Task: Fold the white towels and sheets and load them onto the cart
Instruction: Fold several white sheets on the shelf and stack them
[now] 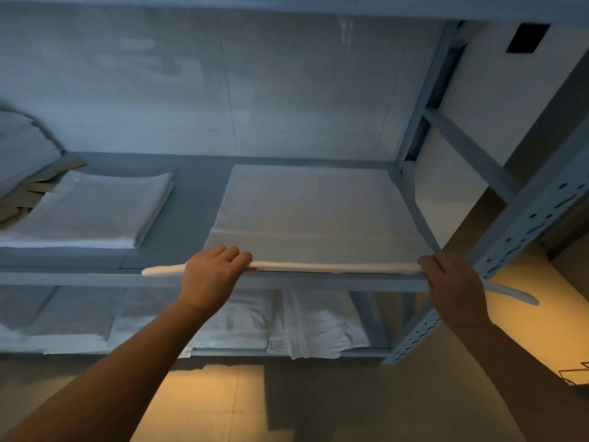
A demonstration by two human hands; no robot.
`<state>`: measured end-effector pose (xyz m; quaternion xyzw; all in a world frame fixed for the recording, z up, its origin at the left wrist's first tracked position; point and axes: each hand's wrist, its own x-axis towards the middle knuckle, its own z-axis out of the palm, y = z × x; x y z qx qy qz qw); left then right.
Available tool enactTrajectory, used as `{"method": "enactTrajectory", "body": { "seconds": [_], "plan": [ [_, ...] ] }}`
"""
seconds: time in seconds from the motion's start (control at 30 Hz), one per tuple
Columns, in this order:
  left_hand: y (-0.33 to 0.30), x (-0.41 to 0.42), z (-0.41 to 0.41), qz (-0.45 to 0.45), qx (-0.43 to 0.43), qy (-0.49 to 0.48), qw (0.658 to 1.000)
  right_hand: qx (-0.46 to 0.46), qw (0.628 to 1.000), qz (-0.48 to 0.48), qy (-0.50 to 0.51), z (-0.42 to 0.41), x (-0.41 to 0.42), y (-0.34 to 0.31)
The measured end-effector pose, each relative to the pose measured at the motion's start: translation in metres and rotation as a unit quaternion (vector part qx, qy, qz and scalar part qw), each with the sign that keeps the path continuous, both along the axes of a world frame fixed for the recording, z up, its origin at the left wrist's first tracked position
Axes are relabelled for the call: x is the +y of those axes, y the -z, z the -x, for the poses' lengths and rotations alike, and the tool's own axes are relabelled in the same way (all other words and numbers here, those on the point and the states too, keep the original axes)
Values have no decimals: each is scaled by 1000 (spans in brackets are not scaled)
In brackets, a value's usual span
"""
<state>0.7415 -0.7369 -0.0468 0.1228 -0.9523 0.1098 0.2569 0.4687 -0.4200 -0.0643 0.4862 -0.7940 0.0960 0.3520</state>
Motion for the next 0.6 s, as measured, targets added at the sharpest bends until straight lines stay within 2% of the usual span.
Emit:
{"method": "enactTrajectory", "body": {
  "seconds": [0.3, 0.6],
  "plan": [
    [-52, 19, -10, 93, 23, 17, 995, 71, 996, 40, -42, 15, 21, -54],
    [-104, 34, -17, 160, 96, 37, 982, 167, 979, 69, -89, 32, 39, -104]
  ]
}}
